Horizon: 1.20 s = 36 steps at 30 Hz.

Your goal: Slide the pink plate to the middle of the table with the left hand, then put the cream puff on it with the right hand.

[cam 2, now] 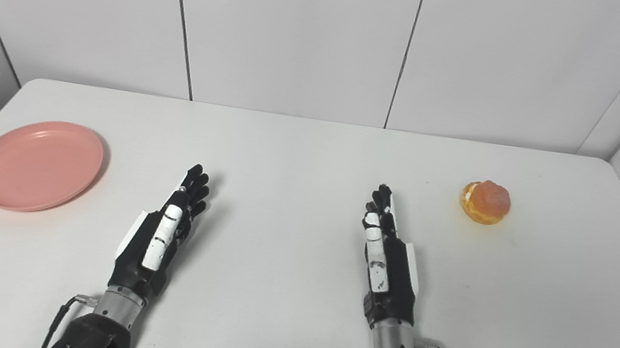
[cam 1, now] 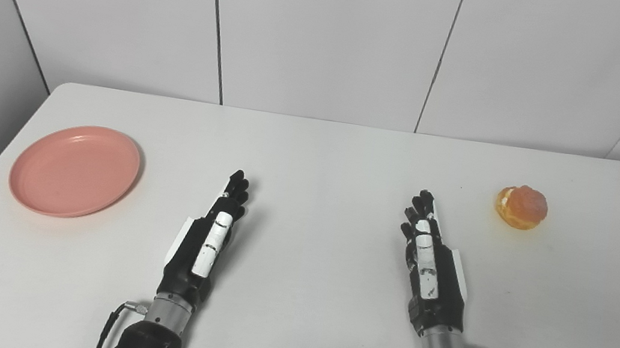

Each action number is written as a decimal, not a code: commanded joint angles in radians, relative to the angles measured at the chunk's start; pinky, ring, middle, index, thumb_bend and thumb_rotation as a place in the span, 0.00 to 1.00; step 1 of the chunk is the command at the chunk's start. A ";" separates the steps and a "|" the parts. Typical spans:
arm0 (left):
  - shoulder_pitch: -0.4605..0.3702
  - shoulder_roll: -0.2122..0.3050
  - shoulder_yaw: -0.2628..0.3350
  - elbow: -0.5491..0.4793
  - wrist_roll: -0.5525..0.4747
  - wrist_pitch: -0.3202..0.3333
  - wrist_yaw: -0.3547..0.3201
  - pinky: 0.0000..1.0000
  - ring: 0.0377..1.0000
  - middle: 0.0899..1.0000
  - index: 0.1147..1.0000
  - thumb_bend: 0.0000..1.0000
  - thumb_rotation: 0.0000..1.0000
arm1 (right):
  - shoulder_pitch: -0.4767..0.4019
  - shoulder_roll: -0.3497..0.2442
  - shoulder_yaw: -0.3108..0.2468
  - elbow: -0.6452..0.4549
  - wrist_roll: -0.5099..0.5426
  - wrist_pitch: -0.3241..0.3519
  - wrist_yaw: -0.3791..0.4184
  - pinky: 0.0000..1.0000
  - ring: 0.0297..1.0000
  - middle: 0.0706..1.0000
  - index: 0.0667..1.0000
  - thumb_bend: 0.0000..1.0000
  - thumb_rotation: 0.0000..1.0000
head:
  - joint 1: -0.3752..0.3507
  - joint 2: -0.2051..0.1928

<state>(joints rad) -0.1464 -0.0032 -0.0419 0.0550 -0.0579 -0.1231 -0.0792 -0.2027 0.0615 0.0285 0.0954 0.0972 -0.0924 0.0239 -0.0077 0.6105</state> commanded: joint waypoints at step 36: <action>-0.119 -0.031 0.084 -0.027 0.071 0.006 0.133 1.00 0.97 0.96 0.96 0.69 1.00 | -0.014 -0.131 -0.052 0.207 0.109 -0.158 0.168 1.00 1.00 1.00 1.00 0.67 0.87 | 0.388 -0.143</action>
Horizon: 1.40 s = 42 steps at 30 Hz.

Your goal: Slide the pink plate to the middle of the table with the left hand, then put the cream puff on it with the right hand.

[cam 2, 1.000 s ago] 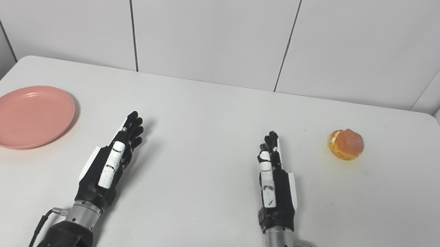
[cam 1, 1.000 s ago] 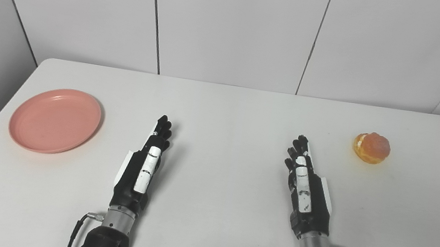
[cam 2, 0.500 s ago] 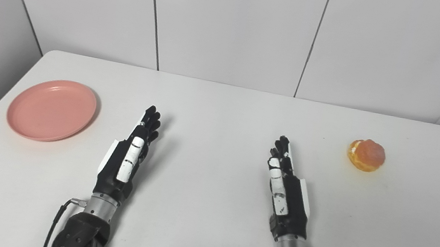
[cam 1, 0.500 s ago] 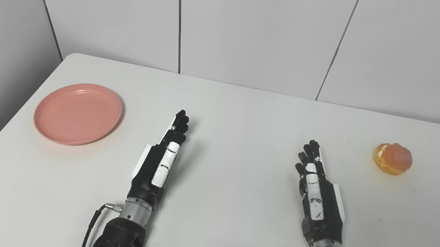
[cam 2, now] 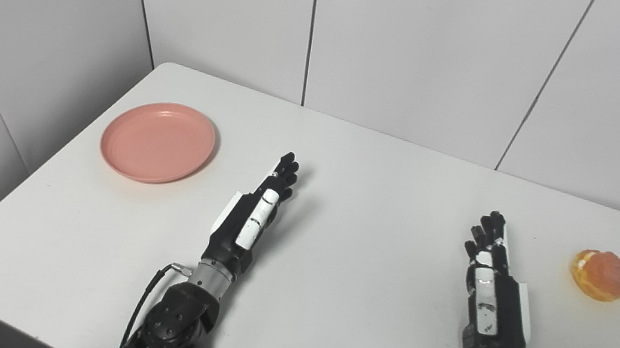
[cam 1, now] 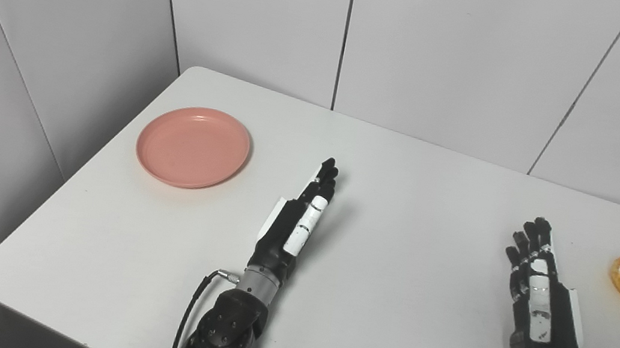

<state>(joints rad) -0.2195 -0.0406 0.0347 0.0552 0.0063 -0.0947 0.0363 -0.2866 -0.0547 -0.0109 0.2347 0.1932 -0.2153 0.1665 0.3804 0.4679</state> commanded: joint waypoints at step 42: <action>-0.203 0.280 0.425 0.166 -0.065 -0.176 0.287 0.67 0.67 0.66 0.66 0.87 1.00 | 0.062 -0.014 -0.004 0.101 0.028 -0.074 0.053 1.00 1.00 1.00 1.00 0.64 0.82 | -0.001 -0.026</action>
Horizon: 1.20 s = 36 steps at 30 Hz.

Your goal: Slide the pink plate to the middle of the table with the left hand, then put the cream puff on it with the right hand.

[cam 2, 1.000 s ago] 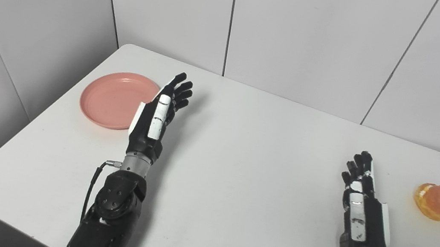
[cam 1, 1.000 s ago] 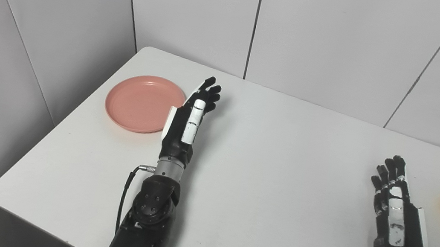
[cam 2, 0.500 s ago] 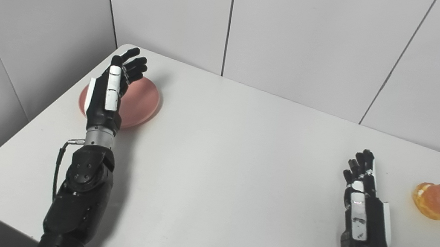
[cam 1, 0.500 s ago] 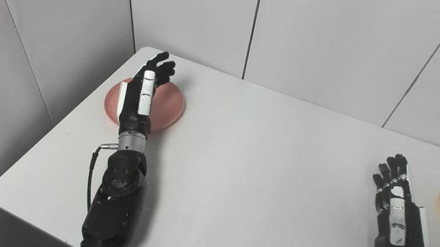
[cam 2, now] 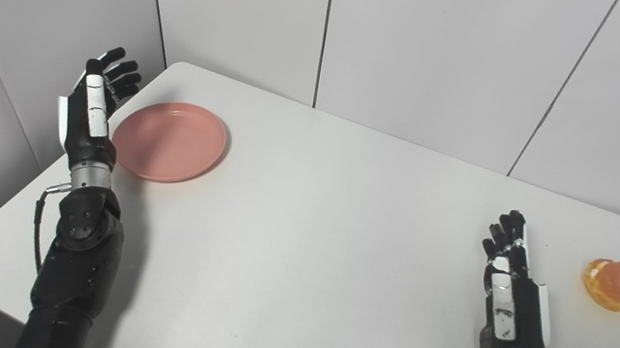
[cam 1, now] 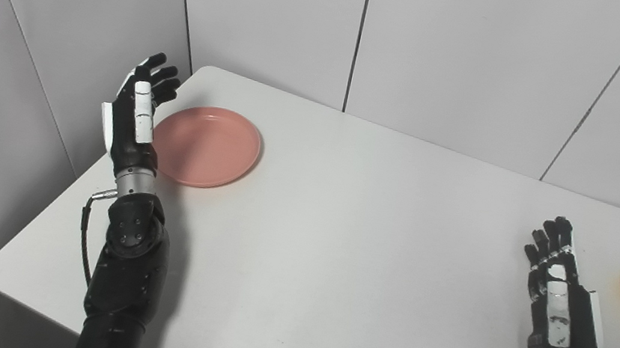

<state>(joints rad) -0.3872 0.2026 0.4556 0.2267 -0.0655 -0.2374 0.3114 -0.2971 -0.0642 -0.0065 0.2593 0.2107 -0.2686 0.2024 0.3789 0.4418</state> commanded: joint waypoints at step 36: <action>-0.055 0.146 -0.063 0.342 -0.134 0.005 -0.124 0.96 0.91 0.88 0.85 0.77 1.00 | 0.065 0.002 -0.014 0.087 0.000 -0.028 0.018 1.00 1.00 1.00 1.00 0.68 0.80 | -0.003 0.009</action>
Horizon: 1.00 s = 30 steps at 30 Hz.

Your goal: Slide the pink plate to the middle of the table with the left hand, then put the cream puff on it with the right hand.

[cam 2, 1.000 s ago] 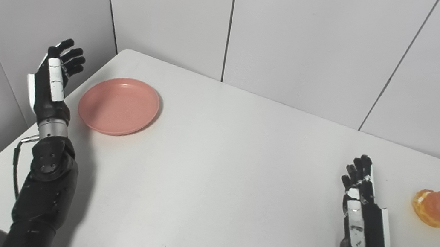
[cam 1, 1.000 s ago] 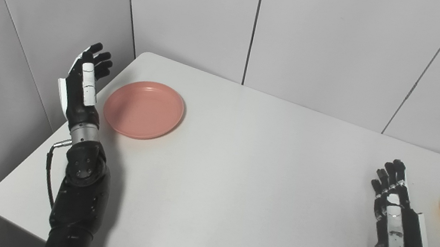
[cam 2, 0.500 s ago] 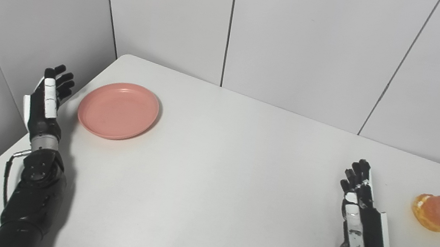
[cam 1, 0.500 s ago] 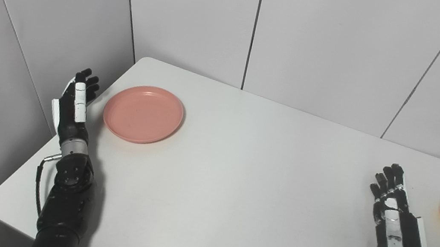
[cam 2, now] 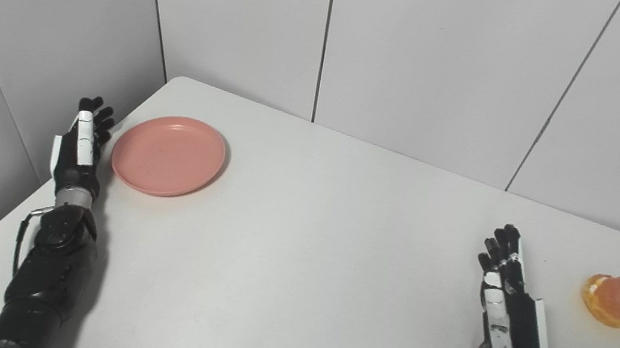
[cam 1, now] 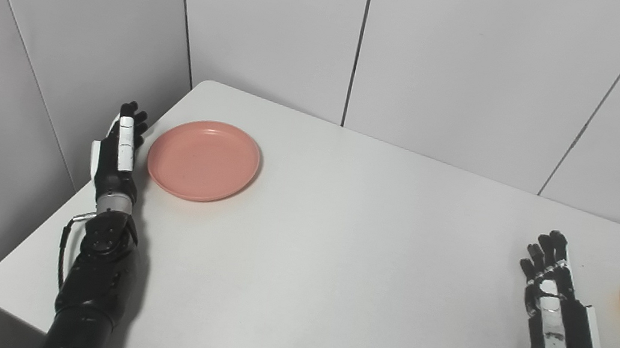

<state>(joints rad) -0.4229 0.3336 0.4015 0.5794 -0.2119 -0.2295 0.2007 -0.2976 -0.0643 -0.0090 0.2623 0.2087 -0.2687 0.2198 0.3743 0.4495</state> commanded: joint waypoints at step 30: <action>-0.009 -0.082 -0.076 -0.121 -0.081 0.113 -0.073 0.86 0.85 0.82 0.81 0.82 1.00 | 0.068 0.001 -0.016 0.064 0.011 0.004 -0.004 1.00 1.00 1.00 1.00 0.67 0.80 | -0.001 0.006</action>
<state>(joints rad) -0.4226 0.2427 0.3252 0.4673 -0.2877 -0.1371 0.1421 -0.3014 -0.0613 -0.0191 0.2637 0.2139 -0.2681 0.2070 0.3728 0.4541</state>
